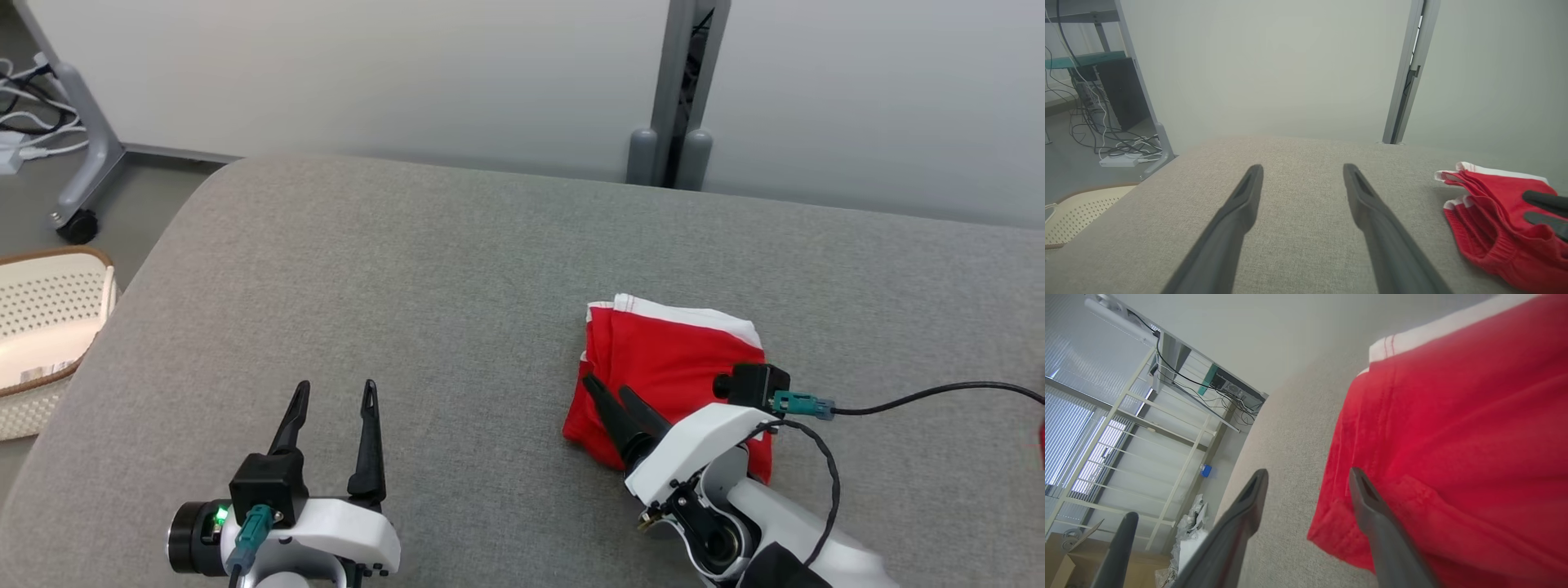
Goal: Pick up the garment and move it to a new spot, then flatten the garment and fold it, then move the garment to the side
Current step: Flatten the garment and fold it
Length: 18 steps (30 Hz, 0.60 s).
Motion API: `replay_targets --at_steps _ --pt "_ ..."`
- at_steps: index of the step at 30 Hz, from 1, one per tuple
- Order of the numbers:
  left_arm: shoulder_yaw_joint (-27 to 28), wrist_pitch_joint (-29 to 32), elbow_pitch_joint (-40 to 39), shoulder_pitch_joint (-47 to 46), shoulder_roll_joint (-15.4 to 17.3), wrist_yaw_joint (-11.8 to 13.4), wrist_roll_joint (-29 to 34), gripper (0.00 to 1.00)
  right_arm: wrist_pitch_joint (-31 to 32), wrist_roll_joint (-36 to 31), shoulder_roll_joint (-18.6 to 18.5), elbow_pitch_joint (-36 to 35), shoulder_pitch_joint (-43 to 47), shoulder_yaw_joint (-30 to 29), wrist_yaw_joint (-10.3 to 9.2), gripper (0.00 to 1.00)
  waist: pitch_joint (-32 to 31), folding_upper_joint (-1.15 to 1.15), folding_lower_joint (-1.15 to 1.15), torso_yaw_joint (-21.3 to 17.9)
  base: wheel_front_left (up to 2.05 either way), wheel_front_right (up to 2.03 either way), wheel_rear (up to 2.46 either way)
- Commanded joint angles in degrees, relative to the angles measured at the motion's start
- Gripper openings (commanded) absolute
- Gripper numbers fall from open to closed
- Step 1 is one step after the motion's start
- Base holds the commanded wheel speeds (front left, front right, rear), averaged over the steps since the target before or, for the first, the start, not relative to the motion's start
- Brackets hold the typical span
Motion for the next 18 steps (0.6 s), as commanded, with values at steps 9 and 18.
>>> replay_targets --at_steps 9,18 --pt "1.0 -0.2 -0.5 1.5 0.2 -1.0 0.6 1.00 -2.2 -0.9 -0.6 1.2 -4.7 0.2 0.06 1.00 -3.5 0.00 0.00 -5.8 0.00 0.00 0.00" --pt "0.6 -0.2 -3.3 1.5 0.2 -1.0 -1.8 1.00 -2.5 -18.6 -10.2 0.8 -5.6 -11.2 0.06 1.00 -4.1 0.00 0.00 -10.0 0.00 0.00 0.00"
